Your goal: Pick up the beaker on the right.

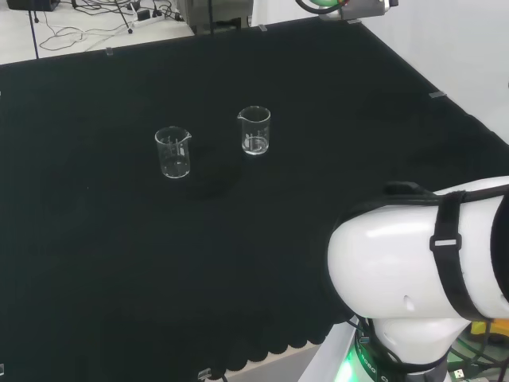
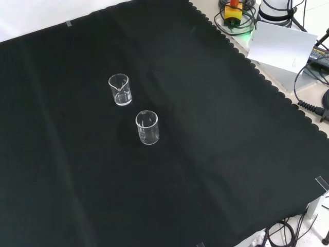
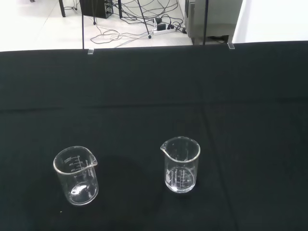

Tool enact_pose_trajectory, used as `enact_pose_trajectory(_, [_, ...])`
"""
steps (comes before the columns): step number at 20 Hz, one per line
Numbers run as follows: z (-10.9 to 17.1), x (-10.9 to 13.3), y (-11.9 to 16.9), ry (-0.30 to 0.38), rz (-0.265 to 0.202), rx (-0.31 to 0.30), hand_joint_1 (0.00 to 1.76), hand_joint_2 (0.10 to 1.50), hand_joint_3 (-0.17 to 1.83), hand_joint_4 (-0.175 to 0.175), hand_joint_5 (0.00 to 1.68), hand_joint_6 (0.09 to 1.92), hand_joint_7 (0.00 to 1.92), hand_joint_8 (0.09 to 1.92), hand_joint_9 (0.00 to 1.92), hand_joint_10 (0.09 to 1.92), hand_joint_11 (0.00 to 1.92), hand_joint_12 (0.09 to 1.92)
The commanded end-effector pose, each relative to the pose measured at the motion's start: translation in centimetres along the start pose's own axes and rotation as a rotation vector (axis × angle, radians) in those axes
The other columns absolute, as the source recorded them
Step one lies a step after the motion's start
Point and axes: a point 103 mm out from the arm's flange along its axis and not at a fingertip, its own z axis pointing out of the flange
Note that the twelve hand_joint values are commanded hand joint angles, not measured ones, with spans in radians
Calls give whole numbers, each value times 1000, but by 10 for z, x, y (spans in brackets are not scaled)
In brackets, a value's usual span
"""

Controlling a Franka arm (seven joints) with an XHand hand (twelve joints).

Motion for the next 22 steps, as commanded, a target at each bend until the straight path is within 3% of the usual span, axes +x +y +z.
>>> enact_pose_trajectory(1, [0, -1, 0, -10, 2, -9, 169, 1135, 538, -30, 243, 386, 12, 440, 69, 667, 0, 1188])
enact_pose_trajectory(4, [0, 0, -1, -9, 5, -10, 136, 1224, 384, -28, 287, 266, 0, 444, 60, 680, 0, 1189])
enact_pose_trajectory(11, [7, 12, -3, 30, 7, -13, 134, 1241, 352, -28, 299, 239, 0, 444, 60, 681, 0, 1189])
enact_pose_trajectory(22, [37, -10, 17, 40, 67, 25, 149, 1257, 308, -29, 324, 192, 0, 447, 62, 679, 0, 1187])
